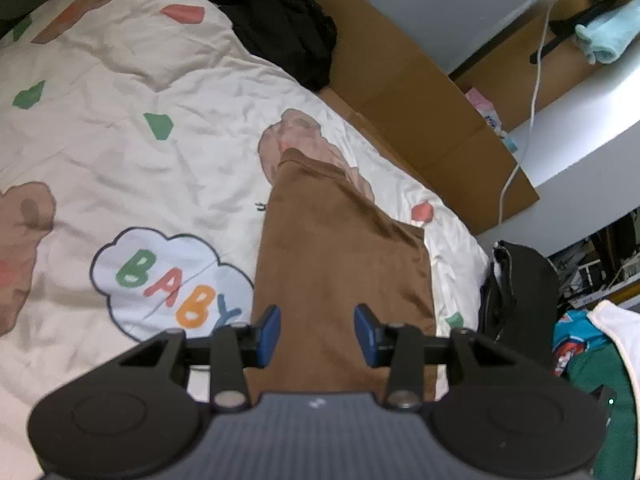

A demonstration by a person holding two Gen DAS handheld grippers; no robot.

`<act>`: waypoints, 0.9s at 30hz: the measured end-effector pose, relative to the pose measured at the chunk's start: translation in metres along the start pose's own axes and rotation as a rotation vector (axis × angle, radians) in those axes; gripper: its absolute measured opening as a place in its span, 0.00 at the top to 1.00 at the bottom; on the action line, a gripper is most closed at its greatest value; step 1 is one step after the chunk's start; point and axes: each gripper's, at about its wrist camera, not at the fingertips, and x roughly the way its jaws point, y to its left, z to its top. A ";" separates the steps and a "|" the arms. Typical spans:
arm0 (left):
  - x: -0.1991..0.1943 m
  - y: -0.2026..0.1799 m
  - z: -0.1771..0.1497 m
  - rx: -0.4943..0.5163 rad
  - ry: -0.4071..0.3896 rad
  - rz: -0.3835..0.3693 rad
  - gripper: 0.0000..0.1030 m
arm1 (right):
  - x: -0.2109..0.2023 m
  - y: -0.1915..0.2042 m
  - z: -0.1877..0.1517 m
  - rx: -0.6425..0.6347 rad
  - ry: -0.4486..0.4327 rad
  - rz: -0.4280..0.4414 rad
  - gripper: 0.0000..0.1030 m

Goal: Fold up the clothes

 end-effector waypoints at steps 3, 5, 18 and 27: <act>0.006 0.000 0.011 0.011 0.000 -0.007 0.58 | 0.005 0.003 0.008 -0.031 -0.003 -0.006 0.46; 0.012 0.000 0.020 0.001 0.002 -0.011 0.58 | 0.008 0.005 0.013 -0.048 -0.007 -0.011 0.48; 0.065 0.006 0.051 0.016 0.055 -0.030 0.58 | 0.023 0.011 0.045 -0.105 -0.010 -0.045 0.48; 0.088 0.021 0.085 0.018 0.061 -0.056 0.52 | 0.037 0.028 0.069 -0.184 -0.009 -0.093 0.48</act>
